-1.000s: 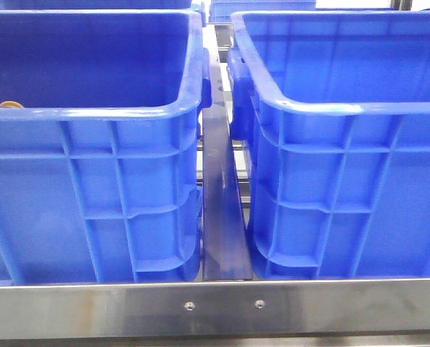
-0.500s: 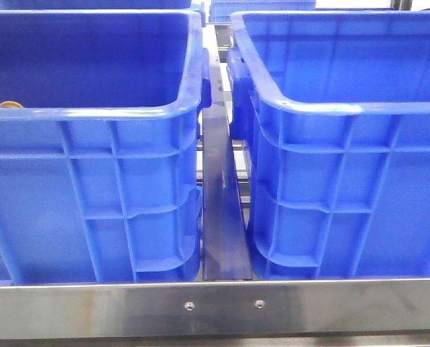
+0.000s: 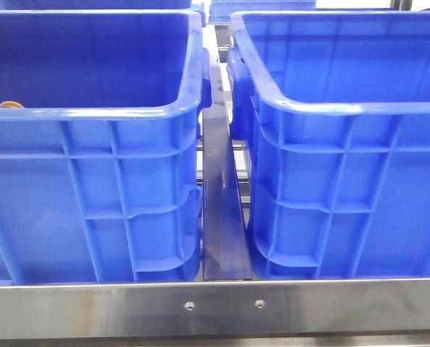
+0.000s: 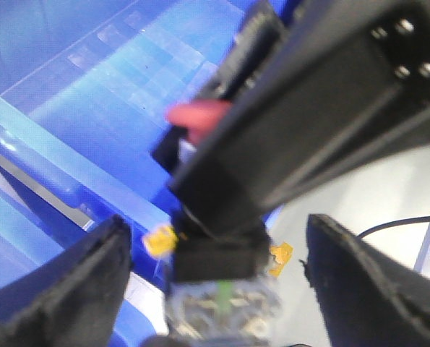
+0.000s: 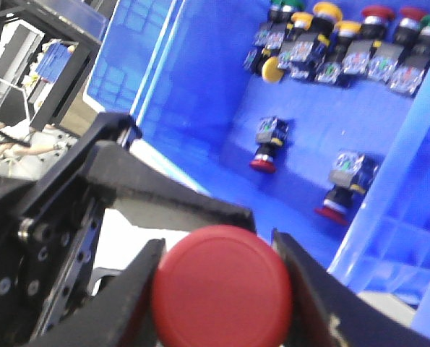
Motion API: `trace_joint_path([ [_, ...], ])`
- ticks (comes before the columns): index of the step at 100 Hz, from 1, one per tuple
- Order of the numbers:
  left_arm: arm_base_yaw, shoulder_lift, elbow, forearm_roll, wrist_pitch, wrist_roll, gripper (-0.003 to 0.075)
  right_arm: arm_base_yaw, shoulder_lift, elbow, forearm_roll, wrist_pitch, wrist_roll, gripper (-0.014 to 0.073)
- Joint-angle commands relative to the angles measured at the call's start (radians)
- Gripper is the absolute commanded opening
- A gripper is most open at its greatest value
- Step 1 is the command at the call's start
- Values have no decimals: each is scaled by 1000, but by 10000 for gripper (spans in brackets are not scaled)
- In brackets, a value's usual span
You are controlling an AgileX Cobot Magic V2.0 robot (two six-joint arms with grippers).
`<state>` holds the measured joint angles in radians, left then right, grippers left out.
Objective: Pick red and yellow buttons and place in box
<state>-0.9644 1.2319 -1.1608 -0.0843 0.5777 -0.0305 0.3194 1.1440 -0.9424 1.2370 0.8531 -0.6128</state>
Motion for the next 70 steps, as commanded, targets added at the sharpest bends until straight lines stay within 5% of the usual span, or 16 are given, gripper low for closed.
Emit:
trace_joint_path([
  [1, -6, -26, -32, -12, -62, -7, 503, -17, -15, -37, 64, -41, -41, 151],
  [32, 44, -26, -32, -12, -62, -14, 503, -234, -17, -72, 57, -60, -106, 151],
  [70, 350, -56, -8, -12, -48, -20, 499, -451, -17, -72, 8, -33, -140, 151],
])
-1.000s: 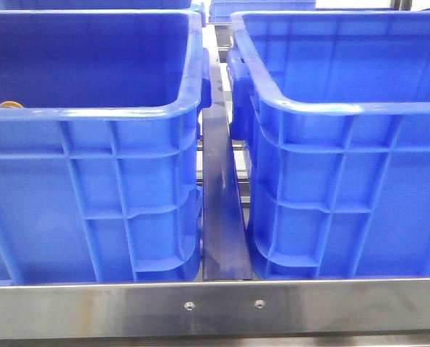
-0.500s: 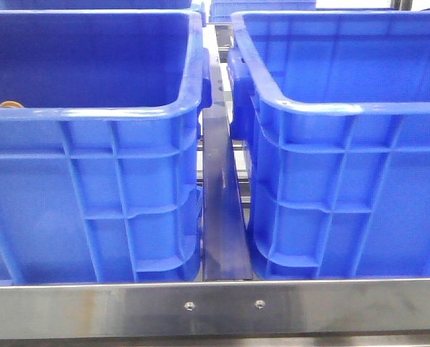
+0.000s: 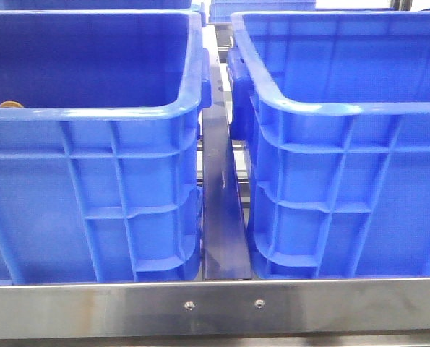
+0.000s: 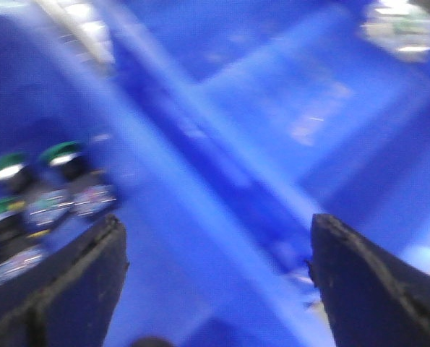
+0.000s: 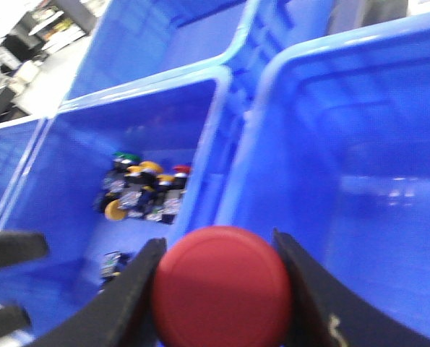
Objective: Pick red and yellow buttons and place in box
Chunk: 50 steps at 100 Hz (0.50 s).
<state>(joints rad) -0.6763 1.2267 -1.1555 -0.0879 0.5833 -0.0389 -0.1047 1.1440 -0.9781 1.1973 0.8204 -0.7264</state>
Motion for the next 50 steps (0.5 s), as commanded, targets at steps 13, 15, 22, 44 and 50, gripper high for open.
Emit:
trace_joint_path([
  [13, 156, -129, 69, -9, -73, -13, 494, -44, -17, -36, 47, -25, -40, 151],
  [15, 173, -145, 92, -9, -78, -20, 494, -44, -17, -36, 46, -32, -40, 151],
  [22, 232, -204, 155, -9, -89, -30, 494, -44, -17, -36, 46, -51, -40, 151],
  [44, 400, -433, 353, -9, -122, -36, 494, -44, -17, -36, 39, -104, -40, 151],
  [50, 433, -496, 401, -9, -122, -36, 494, -44, -17, -36, 26, -116, -40, 151],
])
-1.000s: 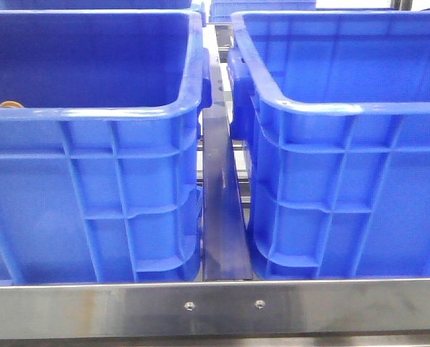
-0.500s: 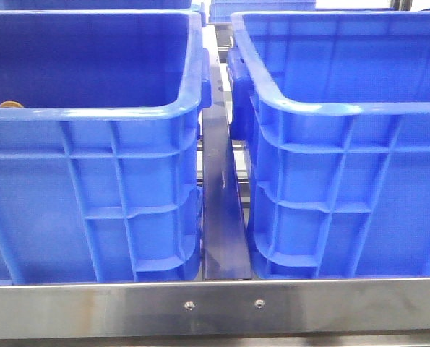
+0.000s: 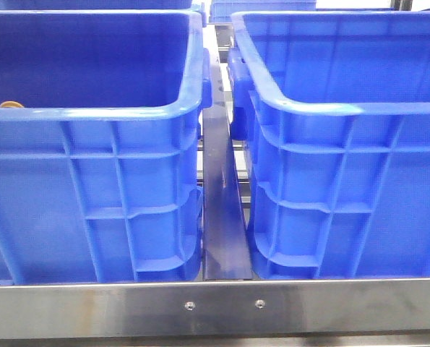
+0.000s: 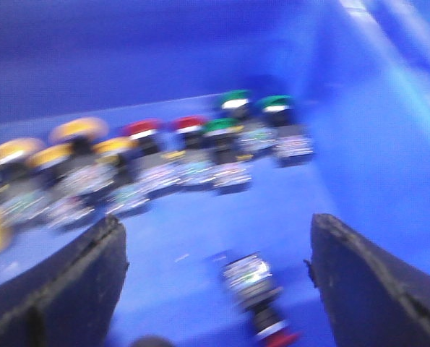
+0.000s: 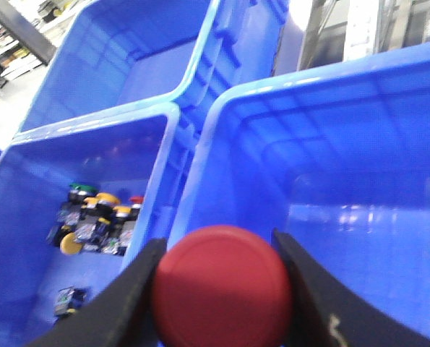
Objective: Pick red and yellow buttons and place in box
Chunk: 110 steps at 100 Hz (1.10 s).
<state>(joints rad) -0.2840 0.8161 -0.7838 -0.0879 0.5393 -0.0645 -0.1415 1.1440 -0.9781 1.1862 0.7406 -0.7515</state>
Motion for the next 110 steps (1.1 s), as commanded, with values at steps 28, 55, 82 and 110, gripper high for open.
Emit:
trace_joint_path([
  [28, 79, -361, 165, -9, -78, -11, 419, -7, -9, -36, 9, -118, -15, 151],
  [55, 79, -461, 183, -9, -78, -11, -18, 6, 121, -45, 16, -247, -91, 151],
  [82, 79, -461, 183, -9, -78, -11, -19, 135, 330, -104, 18, -563, -293, 151],
  [110, 79, -461, 183, -9, -76, -11, -19, 226, 520, -164, 19, -764, -360, 151],
])
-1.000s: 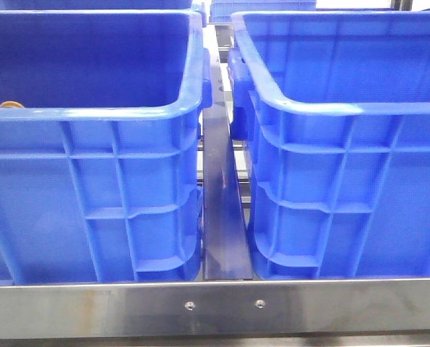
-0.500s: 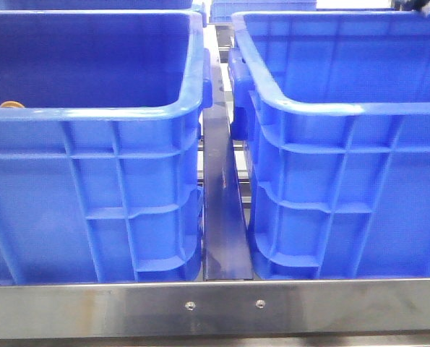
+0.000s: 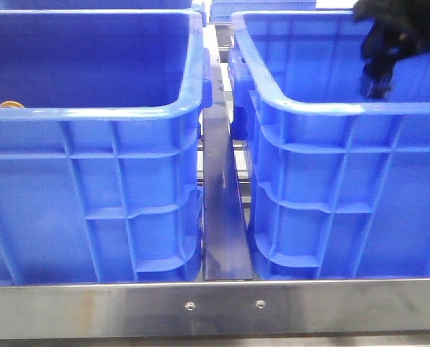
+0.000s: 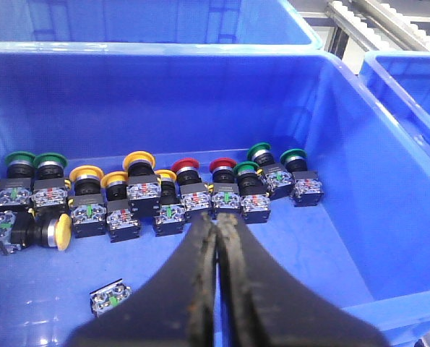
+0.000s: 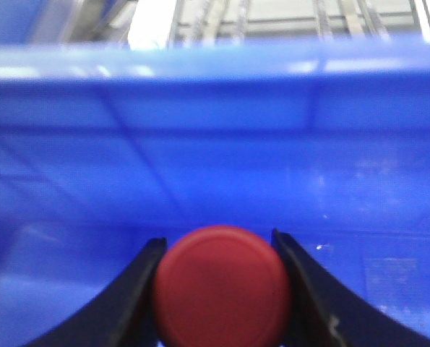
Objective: Pick red and yellow buttons and place in box
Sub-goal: 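Lower the red button into the empty bin and open the right gripper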
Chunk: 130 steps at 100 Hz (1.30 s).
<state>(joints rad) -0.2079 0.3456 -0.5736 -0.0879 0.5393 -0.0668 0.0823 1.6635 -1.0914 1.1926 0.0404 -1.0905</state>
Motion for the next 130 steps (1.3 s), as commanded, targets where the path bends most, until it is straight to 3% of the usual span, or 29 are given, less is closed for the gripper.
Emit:
trace_joint_path([
  [1, 3, 10, -27, -9, -76, -9, -19, 2, 5, -53, 12, -64, -20, 151],
  [25, 3, 10, -27, -9, -76, -9, -19, 2, 103, -105, 16, -63, -19, 151],
  [130, 3, 10, -27, -9, -76, -9, -19, 28, 170, -109, 83, -17, -19, 154],
])
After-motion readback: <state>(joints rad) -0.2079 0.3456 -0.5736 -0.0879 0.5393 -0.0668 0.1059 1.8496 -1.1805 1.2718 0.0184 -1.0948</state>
